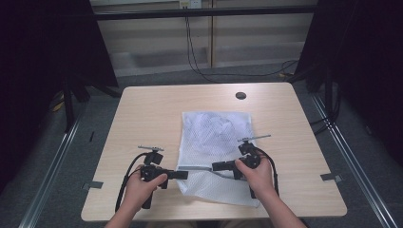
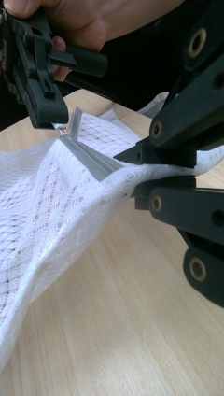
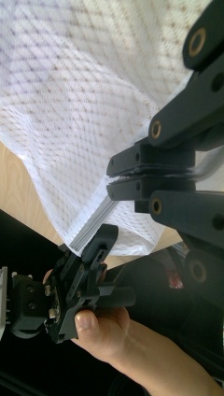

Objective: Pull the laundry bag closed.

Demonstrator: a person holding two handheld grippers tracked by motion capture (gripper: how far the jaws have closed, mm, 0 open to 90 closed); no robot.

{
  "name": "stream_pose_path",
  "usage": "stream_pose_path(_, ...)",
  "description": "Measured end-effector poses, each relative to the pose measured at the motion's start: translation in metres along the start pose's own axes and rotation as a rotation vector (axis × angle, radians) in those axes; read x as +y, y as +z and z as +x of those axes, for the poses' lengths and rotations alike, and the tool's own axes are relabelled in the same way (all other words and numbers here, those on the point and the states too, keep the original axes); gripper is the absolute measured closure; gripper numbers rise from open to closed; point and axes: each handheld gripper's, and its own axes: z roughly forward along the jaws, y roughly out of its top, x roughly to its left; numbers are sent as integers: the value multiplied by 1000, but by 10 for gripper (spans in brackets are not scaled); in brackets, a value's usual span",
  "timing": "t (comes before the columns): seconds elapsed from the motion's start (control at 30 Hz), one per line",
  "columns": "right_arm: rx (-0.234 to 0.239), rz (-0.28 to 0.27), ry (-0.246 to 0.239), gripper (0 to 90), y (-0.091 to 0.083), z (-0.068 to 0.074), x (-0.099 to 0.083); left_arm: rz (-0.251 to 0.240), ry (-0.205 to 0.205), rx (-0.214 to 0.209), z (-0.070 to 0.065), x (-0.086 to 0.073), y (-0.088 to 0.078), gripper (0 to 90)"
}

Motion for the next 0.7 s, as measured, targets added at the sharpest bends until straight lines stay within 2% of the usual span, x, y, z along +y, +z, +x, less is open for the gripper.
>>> stream_pose_path(0.03, 11, -7, 9, 878, -1, -1, -1, 2, -11, -8, -1, 0, 1, 883)
stream_pose_path(0.07, 14, -13, 5, 878, -1, -1, -1, 5, -3, -10, 0, 0, 1, 883)
stream_pose_path(0.37, -6, -8, -3, 878, -3, -2, -2, 12, 6, 5, -1, 0, 1, 884)
stream_pose_path(0.4, -10, -9, -8, 878, -3, -2, -2, 9, -3, 3, -1, 0, 1, 883)
stream_pose_path(0.53, 6, -13, 8, 879, -6, -3, -2, 4, -12, -9, -1, 0, 0, 883)
stream_pose_path(0.7, 5, -11, 8, 878, -6, -3, -2, 9, -8, -4, -1, 0, -1, 883)
